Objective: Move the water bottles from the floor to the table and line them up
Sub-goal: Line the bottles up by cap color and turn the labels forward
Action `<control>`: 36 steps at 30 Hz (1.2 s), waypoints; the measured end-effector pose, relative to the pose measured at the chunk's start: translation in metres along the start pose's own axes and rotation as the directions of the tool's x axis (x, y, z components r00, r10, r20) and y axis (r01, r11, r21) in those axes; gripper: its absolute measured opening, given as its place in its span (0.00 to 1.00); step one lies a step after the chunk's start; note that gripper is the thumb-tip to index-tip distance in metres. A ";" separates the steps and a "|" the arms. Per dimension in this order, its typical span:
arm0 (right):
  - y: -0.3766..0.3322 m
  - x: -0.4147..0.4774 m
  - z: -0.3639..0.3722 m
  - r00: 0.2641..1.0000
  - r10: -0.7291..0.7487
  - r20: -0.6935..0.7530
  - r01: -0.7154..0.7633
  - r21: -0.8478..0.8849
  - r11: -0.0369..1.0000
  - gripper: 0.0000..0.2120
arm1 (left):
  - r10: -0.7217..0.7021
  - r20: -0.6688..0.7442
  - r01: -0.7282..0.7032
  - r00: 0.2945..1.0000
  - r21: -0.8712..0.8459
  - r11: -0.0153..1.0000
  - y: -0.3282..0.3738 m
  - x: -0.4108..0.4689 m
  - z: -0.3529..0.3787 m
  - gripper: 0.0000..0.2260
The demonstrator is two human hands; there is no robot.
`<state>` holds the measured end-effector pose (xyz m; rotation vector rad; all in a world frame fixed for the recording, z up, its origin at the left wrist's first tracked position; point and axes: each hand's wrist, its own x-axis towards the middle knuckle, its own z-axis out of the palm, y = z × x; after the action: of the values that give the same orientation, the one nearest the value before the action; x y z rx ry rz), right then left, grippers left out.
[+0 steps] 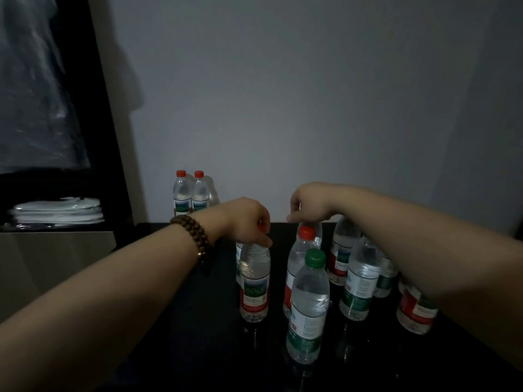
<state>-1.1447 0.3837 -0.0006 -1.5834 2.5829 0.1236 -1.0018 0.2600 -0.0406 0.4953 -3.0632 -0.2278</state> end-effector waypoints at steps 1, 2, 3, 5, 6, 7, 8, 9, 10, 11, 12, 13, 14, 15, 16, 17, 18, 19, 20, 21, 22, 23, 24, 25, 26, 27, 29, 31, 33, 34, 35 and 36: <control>0.000 -0.003 0.002 1.000 0.017 0.005 -0.017 -0.016 1.000 0.16 | 0.002 -0.015 -0.002 1.000 0.004 1.000 0.000 -0.002 0.004 0.12; 0.000 -0.005 0.003 0.999 0.030 0.015 -0.029 -0.034 0.999 0.17 | 0.000 -0.028 0.000 1.000 0.010 1.000 0.000 -0.004 0.006 0.12; 0.001 -0.007 0.003 0.999 0.043 0.031 -0.041 -0.045 0.998 0.18 | -0.010 -0.036 0.010 0.999 0.009 1.000 -0.001 -0.005 0.008 0.13; 0.005 -0.009 0.005 0.997 0.055 0.052 -0.054 -0.016 0.998 0.19 | -0.034 -0.047 0.034 0.998 -0.004 0.999 -0.003 -0.007 0.009 0.14; 0.008 -0.009 0.005 0.997 0.049 0.055 -0.050 0.022 0.999 0.19 | -0.039 -0.056 0.039 0.998 -0.002 0.999 -0.003 -0.007 0.008 0.15; 0.011 -0.010 0.006 0.998 0.035 0.056 -0.039 0.077 0.996 0.18 | -0.042 -0.063 0.042 0.997 0.005 0.999 -0.002 -0.007 0.007 0.15; 0.013 -0.011 0.006 0.998 0.016 0.063 -0.025 0.136 0.990 0.16 | -0.046 -0.065 0.046 0.997 0.007 0.999 -0.002 -0.007 0.006 0.15; 0.014 -0.012 0.007 0.997 -0.009 0.079 -0.005 0.177 0.984 0.15 | -0.050 -0.063 0.051 0.997 0.007 0.999 0.000 -0.007 0.004 0.16; 0.014 -0.012 0.009 0.995 -0.037 0.098 0.018 0.189 0.982 0.14 | -0.054 -0.062 0.055 0.997 0.013 0.998 0.000 -0.007 0.003 0.15; 0.012 -0.012 0.010 0.992 -0.063 0.113 0.042 0.179 0.983 0.13 | -0.055 -0.059 0.057 0.997 0.024 0.998 0.001 -0.007 0.001 0.14; 0.010 -0.011 0.012 0.989 -0.081 0.120 0.062 0.156 0.986 0.13 | -0.059 -0.052 0.060 0.997 0.029 0.998 0.001 -0.007 0.000 0.12; 0.008 -0.010 0.013 0.988 -0.093 0.121 0.077 0.129 0.989 0.13 | -0.067 -0.042 0.069 0.997 0.025 0.997 0.000 -0.007 -0.002 0.11; 0.007 -0.008 0.014 0.988 -0.101 0.119 0.089 0.102 0.991 0.12 | -0.078 -0.031 0.078 0.996 0.017 0.997 -0.001 -0.006 -0.003 0.11; 0.006 -0.006 0.015 0.987 -0.105 0.121 0.095 0.080 0.992 0.12 | -0.088 -0.021 0.088 0.996 0.008 0.996 -0.002 -0.006 -0.003 0.10; 0.004 -0.004 0.015 0.987 -0.106 0.124 0.099 0.066 0.993 0.11 | -0.098 -0.017 0.098 0.995 0.005 0.995 -0.004 -0.007 -0.004 0.10; 0.004 -0.003 0.014 0.987 -0.105 0.123 0.098 0.061 0.993 0.11 | -0.108 -0.019 0.108 0.994 0.005 0.994 -0.005 -0.007 -0.004 0.10; 0.004 -0.003 0.013 0.988 -0.100 0.120 0.093 0.061 0.994 0.10 | -0.123 -0.025 0.123 0.992 0.004 0.992 -0.007 -0.009 -0.005 0.09; 0.003 -0.003 0.013 0.988 -0.096 0.118 0.089 0.066 0.994 0.10 | -0.143 -0.028 0.143 0.989 -0.002 0.990 -0.009 -0.011 -0.005 0.09; 0.003 -0.003 0.014 0.989 -0.096 0.116 0.088 0.068 0.994 0.09 | -0.162 -0.028 0.162 0.986 -0.014 0.987 -0.010 -0.013 -0.006 0.08; 0.002 -0.003 0.015 0.989 -0.098 0.108 0.092 0.065 0.994 0.09 | -0.178 -0.026 0.177 0.984 -0.025 0.984 -0.012 -0.015 -0.007 0.08; 0.002 -0.003 0.015 0.990 -0.099 0.099 0.093 0.064 0.994 0.08 | -0.192 -0.021 0.191 0.981 -0.038 0.981 -0.015 -0.017 -0.008 0.07; 0.001 -0.004 0.016 0.991 -0.097 0.093 0.091 0.067 0.994 0.08 | -0.207 -0.017 0.205 0.978 -0.053 0.977 -0.018 -0.020 -0.009 0.06; 0.000 -0.004 0.017 0.991 -0.094 0.093 0.087 0.070 0.994 0.08 | -0.218 -0.016 0.217 0.976 -0.059 0.974 -0.021 -0.022 -0.010 0.05; -0.001 -0.005 0.017 0.991 -0.094 0.093 0.089 0.065 0.994 0.08 | -0.226 -0.017 0.225 0.974 -0.049 0.973 -0.023 -0.024 -0.010 0.04; -0.002 -0.005 0.016 0.991 -0.098 0.090 0.093 0.056 0.994 0.08 | -0.232 -0.020 0.231 0.973 -0.029 0.972 -0.026 -0.026 -0.011 0.04; -0.004 -0.005 0.014 0.992 -0.102 0.080 0.099 0.043 0.994 0.09 | -0.241 -0.025 0.241 0.970 -0.017 0.970 -0.029 -0.027 -0.011 0.03; -0.007 -0.003 0.009 0.993 -0.114 0.034 0.113 0.018 0.993 0.09 | -0.260 -0.036 0.260 0.965 -0.012 0.966 -0.036 -0.031 -0.012 0.03; -0.010 0.001 0.002 0.993 -0.116 -0.010 0.116 0.016 0.993 0.09 | -0.276 -0.041 0.276 0.960 -0.010 0.961 -0.045 -0.034 -0.013 0.03; -0.012 0.008 -0.004 0.995 -0.094 -0.032 0.095 0.024 0.995 0.09 | -0.302 -0.044 0.302 0.952 -0.009 0.953 -0.054 -0.033 -0.014 0.04; -0.013 0.013 -0.006 0.996 -0.079 -0.042 0.080 0.026 0.996 0.09 | -0.314 -0.047 0.314 0.948 -0.005 0.949 -0.058 -0.031 -0.015 0.03; -0.013 0.018 -0.008 0.997 -0.066 -0.051 0.067 0.026 0.997 0.09 | -0.323 -0.049 0.324 0.945 -0.005 0.946 -0.063 -0.029 -0.016 0.03; -0.014 0.024 -0.008 0.997 -0.053 -0.058 0.055 0.025 0.998 0.09 | -0.329 -0.052 0.329 0.943 -0.003 0.944 -0.068 -0.026 -0.017 0.03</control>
<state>-1.1433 0.3556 0.0041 -1.6697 2.5698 0.0398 -0.9553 0.2018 -0.0342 0.9976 -2.9127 -0.2085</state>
